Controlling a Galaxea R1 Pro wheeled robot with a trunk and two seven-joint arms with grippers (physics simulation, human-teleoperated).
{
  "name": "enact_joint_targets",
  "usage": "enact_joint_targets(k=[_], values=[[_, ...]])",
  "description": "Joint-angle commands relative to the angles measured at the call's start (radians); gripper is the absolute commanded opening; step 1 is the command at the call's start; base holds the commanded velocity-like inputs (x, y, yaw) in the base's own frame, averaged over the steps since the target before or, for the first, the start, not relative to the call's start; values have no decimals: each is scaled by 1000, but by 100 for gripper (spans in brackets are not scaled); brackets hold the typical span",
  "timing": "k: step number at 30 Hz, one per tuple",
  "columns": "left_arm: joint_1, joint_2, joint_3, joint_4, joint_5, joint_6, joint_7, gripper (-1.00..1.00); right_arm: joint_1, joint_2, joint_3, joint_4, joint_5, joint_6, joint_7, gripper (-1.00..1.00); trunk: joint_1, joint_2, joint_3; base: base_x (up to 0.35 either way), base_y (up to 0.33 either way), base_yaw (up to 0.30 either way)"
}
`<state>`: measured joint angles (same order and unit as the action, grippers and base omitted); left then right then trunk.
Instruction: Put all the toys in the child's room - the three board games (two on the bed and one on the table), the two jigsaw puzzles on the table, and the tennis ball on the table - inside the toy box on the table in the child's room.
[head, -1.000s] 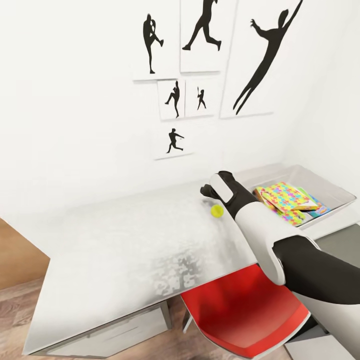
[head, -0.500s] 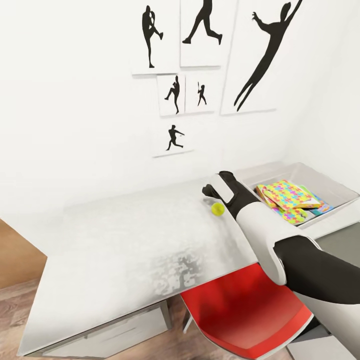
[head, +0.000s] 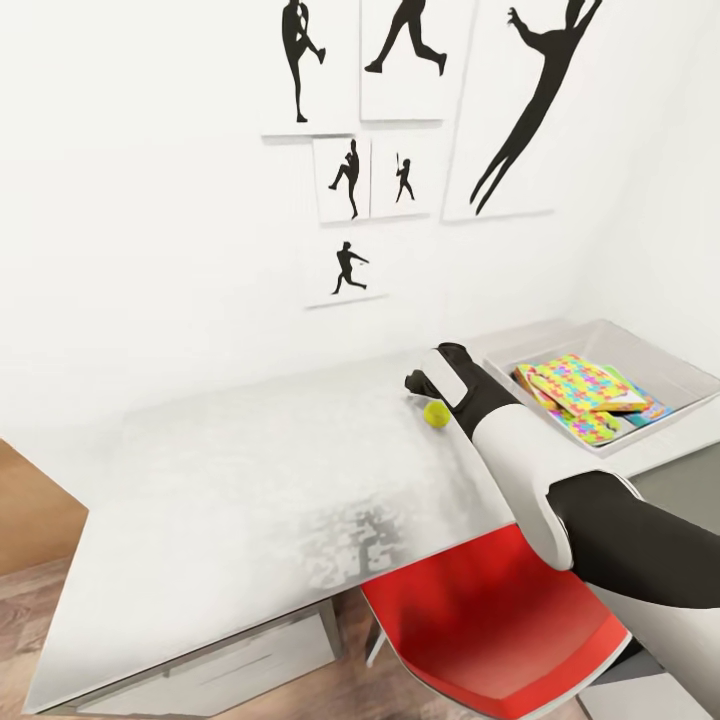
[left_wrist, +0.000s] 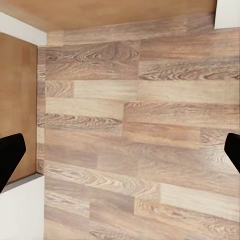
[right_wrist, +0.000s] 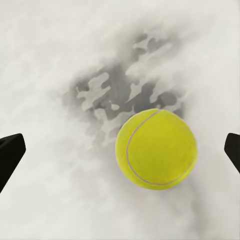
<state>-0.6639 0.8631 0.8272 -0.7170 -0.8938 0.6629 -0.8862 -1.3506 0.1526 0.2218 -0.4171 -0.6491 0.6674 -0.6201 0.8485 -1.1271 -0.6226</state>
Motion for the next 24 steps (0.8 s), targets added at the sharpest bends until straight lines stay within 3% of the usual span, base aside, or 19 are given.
enact_joint_targets(k=[1, 11, 19, 24], values=[[-2, 0, 3, 6, -7, 4, -1, 100, -1, -1, 8, -1, -10, 4, -8, 100, 4, -8, -4, 0, 0, 0], [-2, 0, 4, 26, -7, -32, 11, 100, -1, -1, 7, 0, -7, 6, -10, 100, 42, -78, -36, 0, 0, 0], [-2, 1, 4, 28, -8, -39, 13, 100, -1, 0, 5, 1, 48, 5, -10, 100, 73, -134, -61, 0, 0, 0], [-2, 1, 4, 28, -40, -41, 15, 100, -1, -1, 4, 1, 73, 5, -10, 100, 92, -169, -76, 0, 0, 0]])
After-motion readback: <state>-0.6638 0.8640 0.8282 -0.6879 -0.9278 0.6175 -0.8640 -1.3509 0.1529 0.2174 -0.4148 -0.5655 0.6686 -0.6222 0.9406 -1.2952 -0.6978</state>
